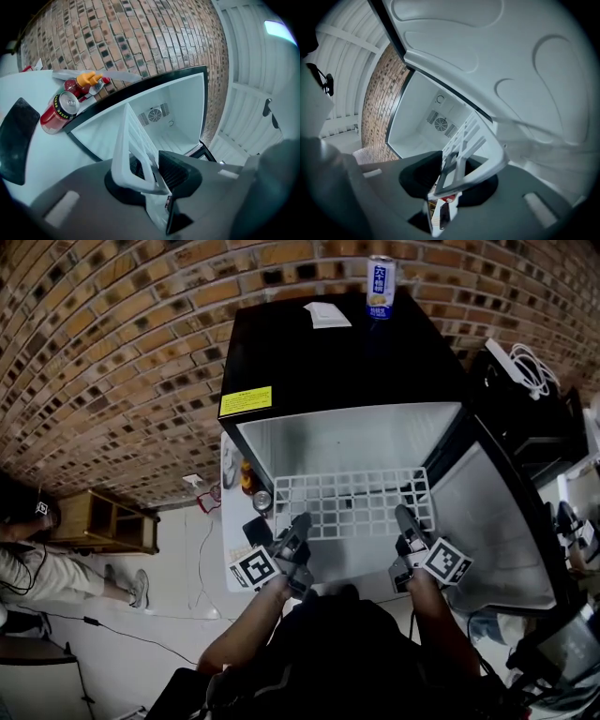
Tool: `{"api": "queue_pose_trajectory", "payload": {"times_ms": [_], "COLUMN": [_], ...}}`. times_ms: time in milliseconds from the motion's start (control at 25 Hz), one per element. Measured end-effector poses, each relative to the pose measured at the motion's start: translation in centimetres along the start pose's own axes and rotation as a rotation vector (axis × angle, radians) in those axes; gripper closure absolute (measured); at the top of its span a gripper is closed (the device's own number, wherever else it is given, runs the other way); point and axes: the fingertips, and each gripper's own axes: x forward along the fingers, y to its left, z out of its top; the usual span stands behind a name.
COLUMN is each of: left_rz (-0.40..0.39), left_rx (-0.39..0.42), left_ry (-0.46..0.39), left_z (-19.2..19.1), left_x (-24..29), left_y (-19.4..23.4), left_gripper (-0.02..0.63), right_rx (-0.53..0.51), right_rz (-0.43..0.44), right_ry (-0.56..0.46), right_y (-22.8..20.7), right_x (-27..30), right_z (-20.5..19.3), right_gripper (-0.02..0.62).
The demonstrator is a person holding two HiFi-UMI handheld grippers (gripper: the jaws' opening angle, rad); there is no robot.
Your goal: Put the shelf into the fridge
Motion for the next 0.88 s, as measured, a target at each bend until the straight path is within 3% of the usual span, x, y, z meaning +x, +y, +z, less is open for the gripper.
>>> {"api": "queue_pose_trajectory", "payload": {"times_ms": [880], "left_rz": [0.016], "left_rx": [0.001], "left_ry": [-0.025], "left_z": [1.0], "left_x": [1.5], "left_y": [0.9], "left_gripper": [0.529], "right_rx": [0.064], "right_rz": [-0.012], "right_ry": [0.014], "right_y": [-1.5], "right_x": [2.1], "right_z": [0.6], "right_gripper": [0.498]}}
